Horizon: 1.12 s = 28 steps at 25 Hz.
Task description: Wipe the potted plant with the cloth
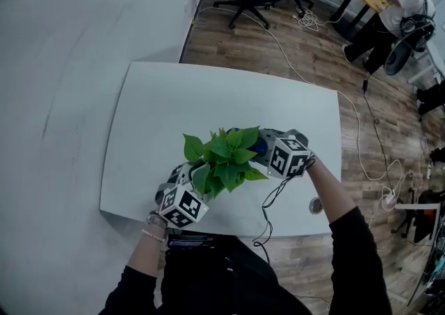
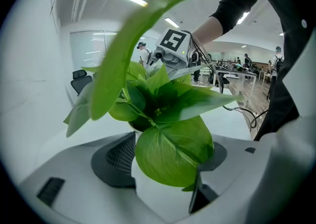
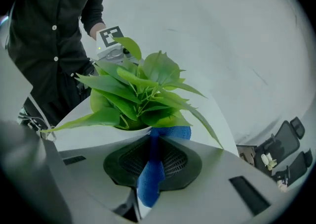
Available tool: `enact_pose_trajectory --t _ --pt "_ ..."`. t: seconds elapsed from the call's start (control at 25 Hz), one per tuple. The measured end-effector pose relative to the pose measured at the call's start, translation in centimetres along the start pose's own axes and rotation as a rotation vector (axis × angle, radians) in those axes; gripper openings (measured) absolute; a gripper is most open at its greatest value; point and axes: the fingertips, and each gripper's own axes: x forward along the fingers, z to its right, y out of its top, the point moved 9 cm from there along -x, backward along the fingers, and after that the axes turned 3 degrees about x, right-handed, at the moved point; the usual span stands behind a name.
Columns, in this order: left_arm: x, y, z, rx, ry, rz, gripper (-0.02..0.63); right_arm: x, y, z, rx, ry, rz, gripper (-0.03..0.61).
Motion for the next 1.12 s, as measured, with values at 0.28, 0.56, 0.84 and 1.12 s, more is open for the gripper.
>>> enact_pose_trajectory --t 0.28,0.56,0.84,1.12 --pt "-0.1 -0.1 0.0 -0.006 0.006 -0.003 0.325 0.3 -1.5 -2.1 0.153 -0.034 0.064 0.075" --pt "-0.1 0.1 0.4 -0.018 0.020 -0.012 0.322 0.6 -3.2 -6.3 0.394 -0.129 0.178 0.075" --pt "-0.1 0.3 0.8 -0.038 0.044 -0.022 0.322 1.0 -2.6 -9.7 0.625 -0.297 0.237 0.075" --pt "-0.1 0.4 1.1 -0.056 0.066 -0.028 0.322 1.8 -1.2 -12.8 0.798 -0.421 0.283 0.075"
